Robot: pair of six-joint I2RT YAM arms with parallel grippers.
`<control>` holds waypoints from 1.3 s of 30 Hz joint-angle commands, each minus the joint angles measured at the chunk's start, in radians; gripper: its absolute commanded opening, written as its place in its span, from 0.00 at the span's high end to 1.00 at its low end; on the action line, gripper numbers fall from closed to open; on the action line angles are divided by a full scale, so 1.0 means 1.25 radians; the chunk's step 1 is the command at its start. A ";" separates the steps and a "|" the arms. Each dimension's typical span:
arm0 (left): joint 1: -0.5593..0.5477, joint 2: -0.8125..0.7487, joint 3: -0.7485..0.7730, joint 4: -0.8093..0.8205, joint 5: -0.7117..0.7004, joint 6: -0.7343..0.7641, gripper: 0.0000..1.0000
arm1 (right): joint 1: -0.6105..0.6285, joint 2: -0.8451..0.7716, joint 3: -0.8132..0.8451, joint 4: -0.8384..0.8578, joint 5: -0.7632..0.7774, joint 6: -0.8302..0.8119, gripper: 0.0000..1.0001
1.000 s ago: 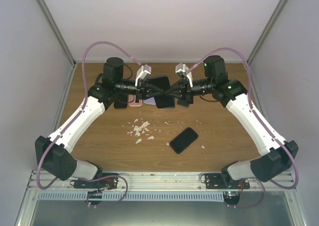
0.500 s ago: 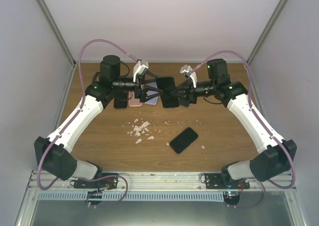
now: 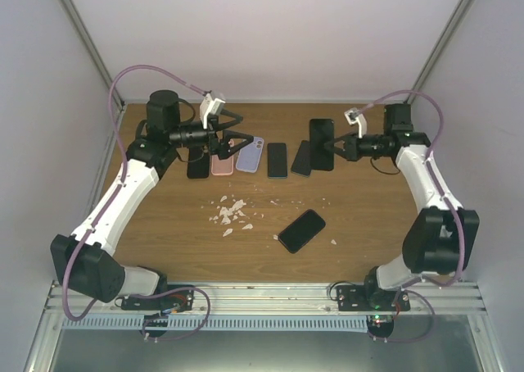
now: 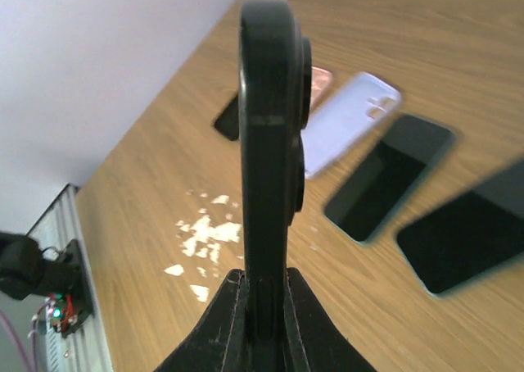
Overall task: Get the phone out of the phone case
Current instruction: Place the phone at the center of the board.
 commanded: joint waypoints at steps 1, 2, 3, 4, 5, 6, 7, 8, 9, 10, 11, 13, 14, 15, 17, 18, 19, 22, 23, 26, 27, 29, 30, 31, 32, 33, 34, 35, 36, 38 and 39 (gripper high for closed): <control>0.015 -0.033 -0.022 0.052 -0.016 -0.016 0.01 | -0.092 0.077 -0.001 -0.060 0.000 -0.037 1.00; 0.016 -0.034 -0.023 0.055 -0.015 -0.019 0.01 | -0.111 0.097 0.003 -0.067 0.007 -0.039 1.00; 0.018 -0.034 -0.024 0.058 -0.015 -0.022 0.01 | -0.127 0.121 0.008 -0.073 0.012 -0.045 1.00; 0.020 -0.034 -0.024 0.059 -0.014 -0.024 0.01 | -0.143 0.148 0.011 -0.074 0.019 -0.044 0.99; 0.021 -0.035 -0.025 0.061 -0.015 -0.027 0.01 | -0.155 0.165 0.015 -0.073 0.026 -0.043 1.00; 0.023 -0.034 -0.026 0.064 -0.016 -0.028 0.01 | -0.167 0.185 0.019 -0.073 0.030 -0.041 1.00; 0.024 -0.035 -0.026 0.065 -0.017 -0.029 0.01 | -0.174 0.204 0.026 -0.076 0.033 -0.039 1.00; 0.026 -0.035 -0.028 0.066 -0.020 -0.031 0.01 | -0.180 0.223 0.035 -0.081 0.040 -0.037 1.00; 0.027 -0.037 -0.029 0.066 -0.021 -0.032 0.01 | -0.183 0.243 0.045 -0.087 0.047 -0.038 1.00; 0.030 -0.038 -0.032 0.069 -0.022 -0.035 0.01 | -0.184 0.264 0.057 -0.095 0.052 -0.039 1.00; 0.031 -0.039 -0.035 0.072 -0.024 -0.037 0.01 | -0.184 0.286 0.069 -0.105 0.056 -0.039 0.99; 0.034 -0.041 -0.042 0.075 -0.025 -0.041 0.01 | -0.185 0.327 0.099 -0.124 0.058 -0.042 0.99; 0.037 -0.043 -0.045 0.075 -0.029 -0.041 0.01 | -0.185 0.347 0.112 -0.130 0.058 -0.041 1.00; 0.036 -0.044 -0.047 0.075 -0.036 -0.038 0.01 | -0.185 0.363 0.123 -0.135 0.058 -0.039 0.99; 0.038 -0.048 -0.049 0.069 -0.052 -0.033 0.01 | -0.185 0.394 0.145 -0.140 0.053 -0.039 1.00; 0.040 -0.048 -0.051 0.067 -0.056 -0.032 0.01 | -0.185 0.407 0.154 -0.139 0.049 -0.036 0.99; 0.041 -0.049 -0.052 0.065 -0.060 -0.031 0.01 | -0.185 0.421 0.162 -0.137 0.046 -0.031 1.00; 0.042 -0.051 -0.056 0.067 -0.061 -0.033 0.01 | -0.185 0.469 0.188 -0.138 0.036 -0.022 0.99; 0.042 -0.053 -0.058 0.067 -0.063 -0.031 0.01 | -0.185 0.483 0.196 -0.141 0.028 -0.021 1.00; 0.043 -0.055 -0.064 0.068 -0.072 -0.032 0.01 | -0.185 0.532 0.225 -0.162 -0.002 -0.023 0.99; 0.044 -0.055 -0.065 0.068 -0.077 -0.032 0.01 | -0.185 0.548 0.235 -0.172 -0.010 -0.022 0.99; 0.046 -0.055 -0.067 0.067 -0.088 -0.033 0.01 | -0.185 0.576 0.255 -0.184 -0.022 -0.017 0.99; 0.048 -0.055 -0.068 0.067 -0.090 -0.034 0.01 | -0.185 0.589 0.262 -0.189 -0.027 -0.015 0.99; 0.051 -0.054 -0.069 0.067 -0.093 -0.036 0.01 | -0.185 0.601 0.270 -0.191 -0.028 -0.011 1.00; 0.051 -0.054 -0.068 0.069 -0.095 -0.039 0.01 | -0.185 0.614 0.277 -0.194 -0.030 -0.006 0.99; 0.053 -0.053 -0.069 0.070 -0.097 -0.041 0.01 | -0.185 0.626 0.285 -0.200 -0.032 -0.002 1.00; 0.055 -0.052 -0.069 0.071 -0.098 -0.042 0.01 | -0.185 0.642 0.296 -0.209 -0.038 0.000 1.00; 0.056 -0.050 -0.069 0.072 -0.100 -0.044 0.01 | -0.185 0.659 0.308 -0.223 -0.047 -0.002 1.00; 0.057 -0.048 -0.069 0.071 -0.103 -0.045 0.01 | -0.185 0.674 0.321 -0.238 -0.056 -0.005 0.99; 0.058 -0.044 -0.070 0.074 -0.105 -0.050 0.01 | -0.185 0.706 0.344 -0.263 -0.070 -0.008 1.00; 0.059 -0.042 -0.070 0.076 -0.107 -0.051 0.01 | -0.185 0.719 0.351 -0.270 -0.074 -0.008 1.00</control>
